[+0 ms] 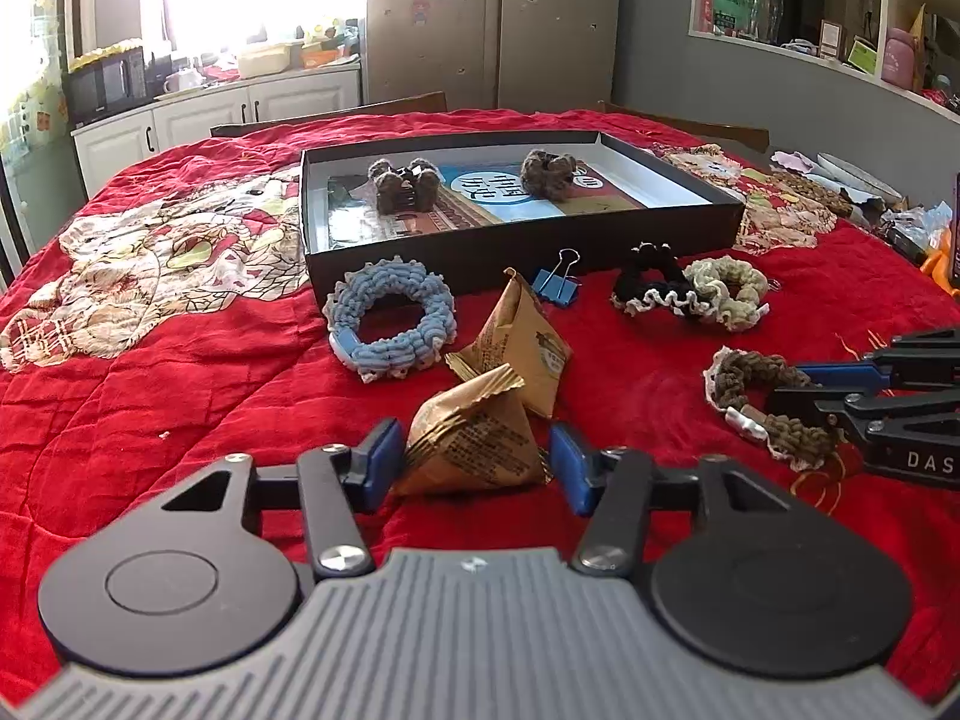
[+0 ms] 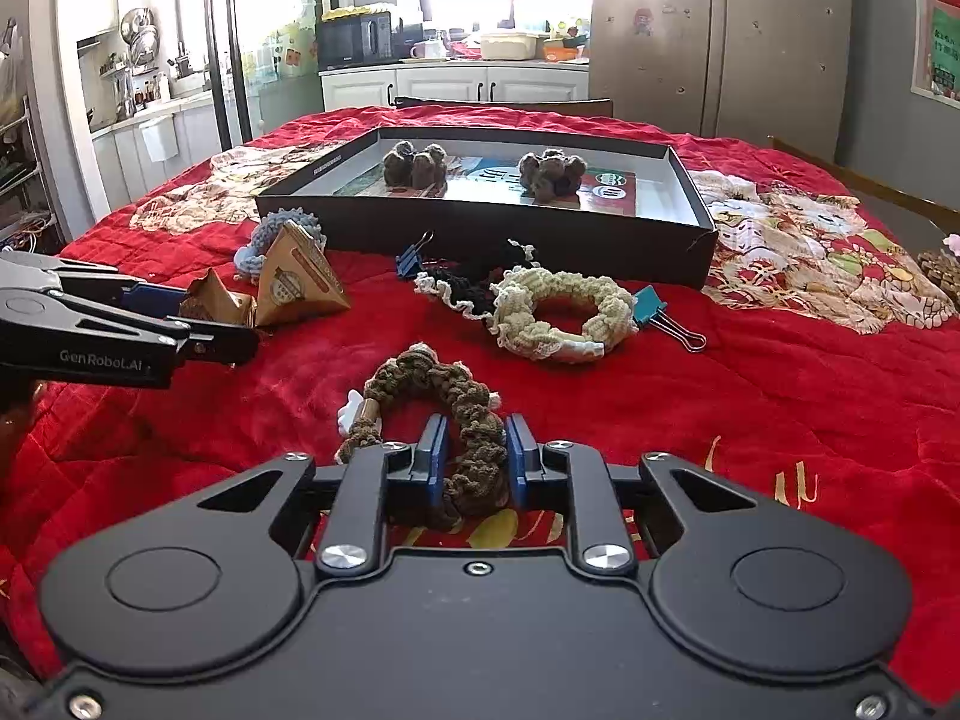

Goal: Organize objects
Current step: 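Grasp the braided brown rope ring with the right gripper while the left grasps a kraft-paper pyramid, then carry the paper pyramid with the left gripper into the tray while the right carries the rope ring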

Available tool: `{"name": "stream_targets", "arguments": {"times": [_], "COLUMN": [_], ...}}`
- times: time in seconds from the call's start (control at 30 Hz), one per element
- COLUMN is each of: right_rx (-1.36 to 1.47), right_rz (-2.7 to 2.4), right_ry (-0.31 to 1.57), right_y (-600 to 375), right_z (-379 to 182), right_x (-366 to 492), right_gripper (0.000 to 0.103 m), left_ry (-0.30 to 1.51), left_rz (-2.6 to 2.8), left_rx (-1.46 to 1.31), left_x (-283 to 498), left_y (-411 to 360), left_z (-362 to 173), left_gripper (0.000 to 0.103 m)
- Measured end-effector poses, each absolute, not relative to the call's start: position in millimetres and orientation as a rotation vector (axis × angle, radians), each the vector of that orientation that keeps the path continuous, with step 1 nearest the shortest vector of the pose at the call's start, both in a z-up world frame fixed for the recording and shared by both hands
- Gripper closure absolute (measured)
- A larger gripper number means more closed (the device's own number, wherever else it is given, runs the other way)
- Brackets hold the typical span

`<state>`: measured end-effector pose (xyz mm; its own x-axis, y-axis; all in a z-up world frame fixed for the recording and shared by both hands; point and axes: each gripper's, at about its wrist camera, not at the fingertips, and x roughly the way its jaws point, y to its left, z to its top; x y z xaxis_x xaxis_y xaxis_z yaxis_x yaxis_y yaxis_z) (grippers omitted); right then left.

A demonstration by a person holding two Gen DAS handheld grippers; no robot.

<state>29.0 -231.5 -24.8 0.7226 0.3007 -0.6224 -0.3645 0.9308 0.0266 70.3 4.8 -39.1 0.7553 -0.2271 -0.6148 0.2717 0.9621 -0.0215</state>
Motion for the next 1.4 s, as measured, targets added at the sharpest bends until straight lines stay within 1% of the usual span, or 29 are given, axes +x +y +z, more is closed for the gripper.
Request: {"name": "stream_targets", "arguments": {"times": [0.3, 0.33, 0.5, 0.57, 1.1, 1.4], "right_rx": [-0.12, -0.12, -0.12, -0.117, -0.127, -0.149], "right_rz": [0.366, 0.366, 0.366, 0.368, 0.37, 0.361], "right_ry": [0.663, 0.663, 0.662, 0.661, 0.64, 0.591], "right_y": [-229.9, -230.0, -230.1, -230.5, -233.0, -234.3], "right_z": [-25.1, -25.2, -25.0, -24.6, -17.5, -4.2], "right_x": [28.2, 28.2, 28.1, 28.0, 25.9, 21.0], "right_gripper": [0.088, 0.089, 0.091, 0.091, 0.092, 0.092], "left_ry": [0.654, 0.653, 0.652, 0.65, 0.626, 0.596], "left_rz": [-0.271, -0.27, -0.273, -0.277, -0.301, -0.317], "left_rx": [0.064, 0.063, 0.061, 0.061, 0.067, 0.057], "left_x": [69.4, 69.2, 68.5, 67.6, 60.1, 54.3], "left_y": [5.4, 5.6, 6.8, 6.3, 2.5, 2.4], "left_z": [-35.7, -35.3, -32.5, -31.5, -20.3, -8.8], "left_gripper": [0.054, 0.061, 0.063, 0.066, 0.068, 0.068]}}
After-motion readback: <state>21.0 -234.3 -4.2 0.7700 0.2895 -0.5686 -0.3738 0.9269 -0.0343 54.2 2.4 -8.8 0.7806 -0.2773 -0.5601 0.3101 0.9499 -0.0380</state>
